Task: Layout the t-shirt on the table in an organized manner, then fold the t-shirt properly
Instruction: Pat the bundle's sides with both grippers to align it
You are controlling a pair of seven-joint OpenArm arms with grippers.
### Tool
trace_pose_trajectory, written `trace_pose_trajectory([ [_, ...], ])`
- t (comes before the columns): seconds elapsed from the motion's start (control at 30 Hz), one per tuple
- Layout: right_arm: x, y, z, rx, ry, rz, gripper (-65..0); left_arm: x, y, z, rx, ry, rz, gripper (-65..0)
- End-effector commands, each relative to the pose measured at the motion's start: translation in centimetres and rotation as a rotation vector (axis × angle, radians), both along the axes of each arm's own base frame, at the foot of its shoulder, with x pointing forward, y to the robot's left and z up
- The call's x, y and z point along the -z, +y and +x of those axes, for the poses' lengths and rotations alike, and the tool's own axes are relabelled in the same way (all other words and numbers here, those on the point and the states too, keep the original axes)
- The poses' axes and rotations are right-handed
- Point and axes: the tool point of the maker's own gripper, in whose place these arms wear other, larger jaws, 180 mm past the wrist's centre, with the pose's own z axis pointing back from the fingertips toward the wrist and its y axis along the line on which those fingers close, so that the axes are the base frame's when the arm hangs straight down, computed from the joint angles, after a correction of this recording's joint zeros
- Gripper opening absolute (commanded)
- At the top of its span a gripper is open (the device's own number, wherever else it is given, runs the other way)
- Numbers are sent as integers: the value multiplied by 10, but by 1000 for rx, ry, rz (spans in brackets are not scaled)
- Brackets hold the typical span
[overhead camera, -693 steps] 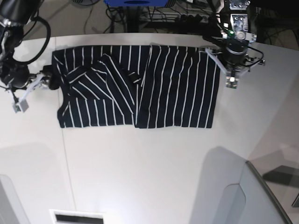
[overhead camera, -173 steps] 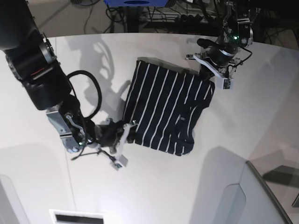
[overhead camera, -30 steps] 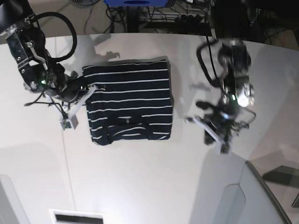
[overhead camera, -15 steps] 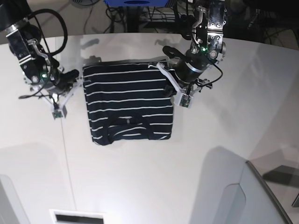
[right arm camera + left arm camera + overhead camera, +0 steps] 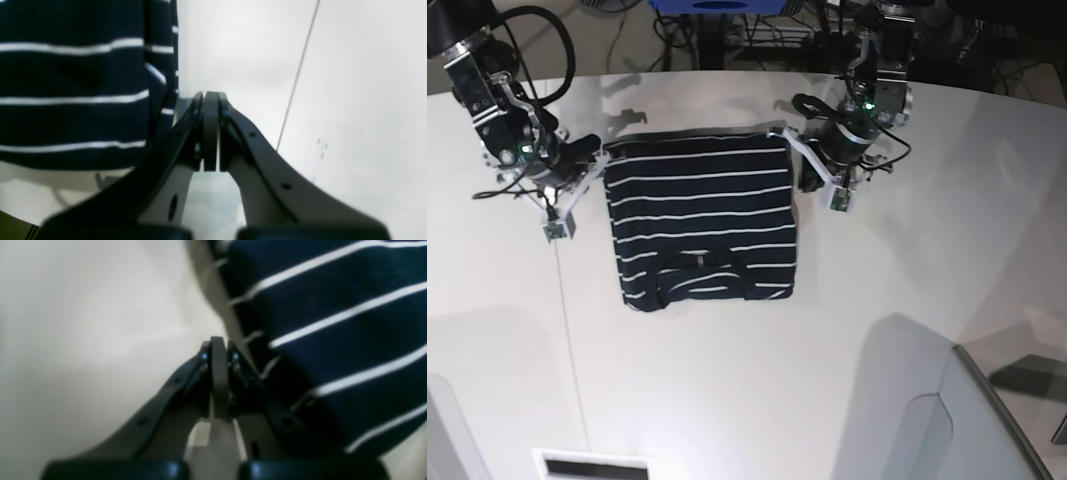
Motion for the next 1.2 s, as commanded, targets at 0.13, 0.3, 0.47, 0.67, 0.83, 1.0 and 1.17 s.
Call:
trace_pose_trajectory([
  [0.13, -6, -2, 7, 0, -29, -1, -650, -24, 7, 21, 6, -90, 13, -650],
  [0.3, 0, 15, 1, -51, -8, 41, -650, -14, 4, 34, 12, -72, 10, -650],
  [0.47, 4, 35, -13, -89, 17, 86, -650, -8, 4, 54, 6, -61, 6, -650],
  [0.67, 12, 37, -29, -92, 50, 94, -650, -9, 6, 75, 1, -67, 7, -650],
  [0.83, 13, 36, -29, -89, 53, 91, -650, -11, 5, 79, 1, -75, 6, -650],
  [1.0, 12, 39, -30, -91, 52, 97, -650, -16, 4, 88, 1, -90, 4, -650],
  [1.17, 15, 50, -38, -94, 98, 117, -650, -15, 5, 99, -6, -85, -3, -650],
])
